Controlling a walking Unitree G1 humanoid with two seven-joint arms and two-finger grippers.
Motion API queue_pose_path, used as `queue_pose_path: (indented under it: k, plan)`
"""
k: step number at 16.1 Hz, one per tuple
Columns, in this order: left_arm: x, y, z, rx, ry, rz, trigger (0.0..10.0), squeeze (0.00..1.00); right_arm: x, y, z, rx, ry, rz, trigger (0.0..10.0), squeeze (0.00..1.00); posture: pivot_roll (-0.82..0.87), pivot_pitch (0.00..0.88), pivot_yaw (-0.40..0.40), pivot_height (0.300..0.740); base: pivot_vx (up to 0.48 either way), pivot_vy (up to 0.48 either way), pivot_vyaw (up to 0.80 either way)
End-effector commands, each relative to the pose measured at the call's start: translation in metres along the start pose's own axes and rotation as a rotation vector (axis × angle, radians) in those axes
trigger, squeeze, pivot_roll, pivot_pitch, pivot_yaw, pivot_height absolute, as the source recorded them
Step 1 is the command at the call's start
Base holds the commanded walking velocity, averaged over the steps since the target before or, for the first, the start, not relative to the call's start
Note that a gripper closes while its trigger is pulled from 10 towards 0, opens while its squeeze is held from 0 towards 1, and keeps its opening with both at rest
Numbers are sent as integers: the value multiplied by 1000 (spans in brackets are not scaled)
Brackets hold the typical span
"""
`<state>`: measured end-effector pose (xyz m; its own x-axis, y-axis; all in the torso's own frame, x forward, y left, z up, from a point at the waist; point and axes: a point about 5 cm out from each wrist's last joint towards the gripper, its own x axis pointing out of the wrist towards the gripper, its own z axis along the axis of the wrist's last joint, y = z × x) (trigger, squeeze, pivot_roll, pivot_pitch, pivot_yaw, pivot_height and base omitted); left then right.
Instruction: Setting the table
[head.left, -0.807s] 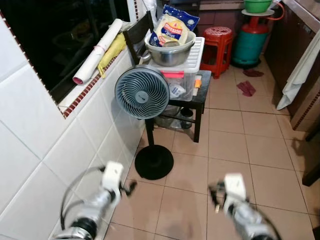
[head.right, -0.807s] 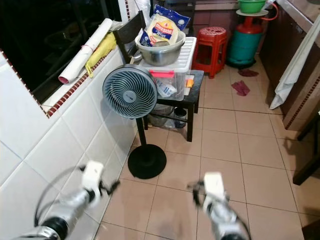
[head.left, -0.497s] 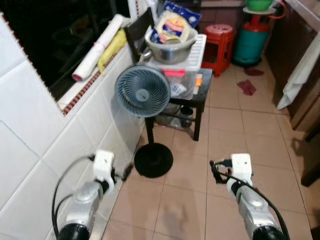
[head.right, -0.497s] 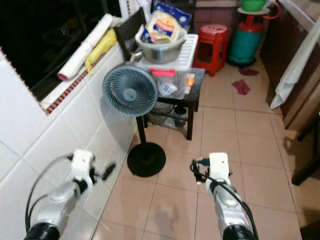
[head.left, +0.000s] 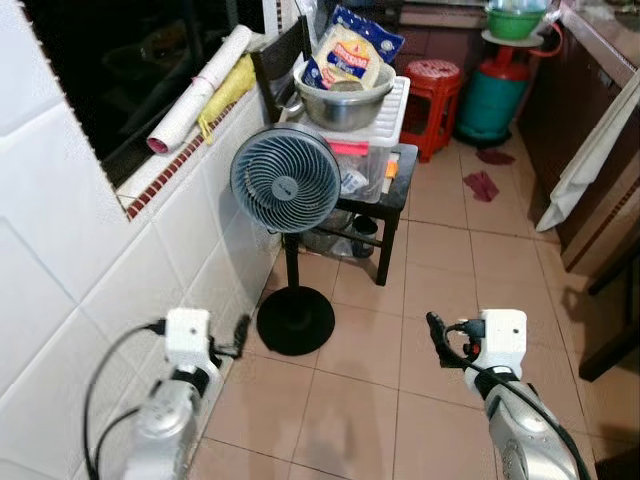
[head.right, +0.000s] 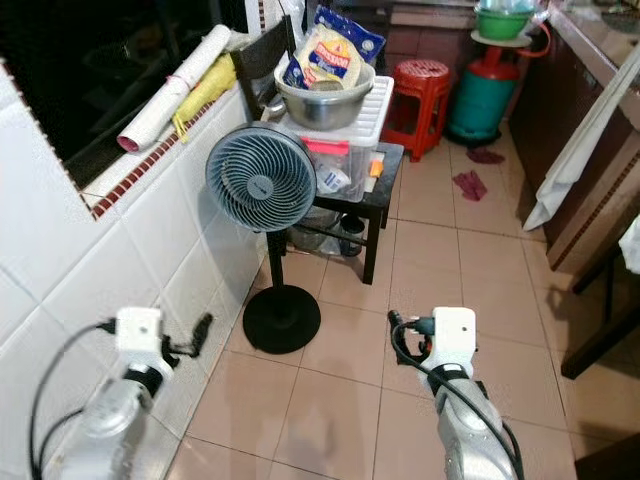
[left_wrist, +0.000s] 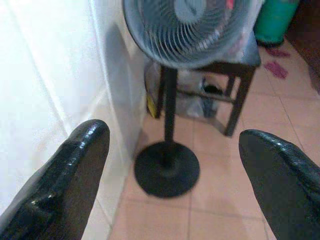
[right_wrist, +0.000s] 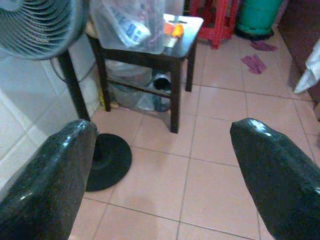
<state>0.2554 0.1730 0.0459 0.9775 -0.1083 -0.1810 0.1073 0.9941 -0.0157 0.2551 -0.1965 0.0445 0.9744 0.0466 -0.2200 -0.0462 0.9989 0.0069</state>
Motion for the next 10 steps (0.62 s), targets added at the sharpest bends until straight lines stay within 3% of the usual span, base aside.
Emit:
queue_pose_path:
  k: [1, 2, 4, 8, 10]
  plan:
    - [-1, -2, 3, 28, -8, 1, 10000, 0, -3, 0, 0, -35, 24, -20, 10000, 0, -38, 0, 9, 740, 0, 0, 0]
    - [-3, -2, 6, 14, -10, 5, 10000, 0, -8, 3, 3, -18, 18, -1, 10000, 0, -50, 0, 22, 740, 0, 0, 0]
    - [-11, -12, 6, 80, 3, -69, 10000, 0, -20, 10, 7, -50, -3, 11, 10000, 0, -54, 0, 24, 740, 0, 0, 0]
    - [-18, -7, 9, 87, 4, -44, 10000, 0, -39, 7, 10, -67, 10, 21, 10000, 0, -60, 0, 49, 740, 0, 0, 0]
    - [-17, -5, 8, 71, 16, -35, 10000, 0, -37, 6, 7, -69, 31, 13, 10000, 0, -55, 0, 47, 740, 0, 0, -772]
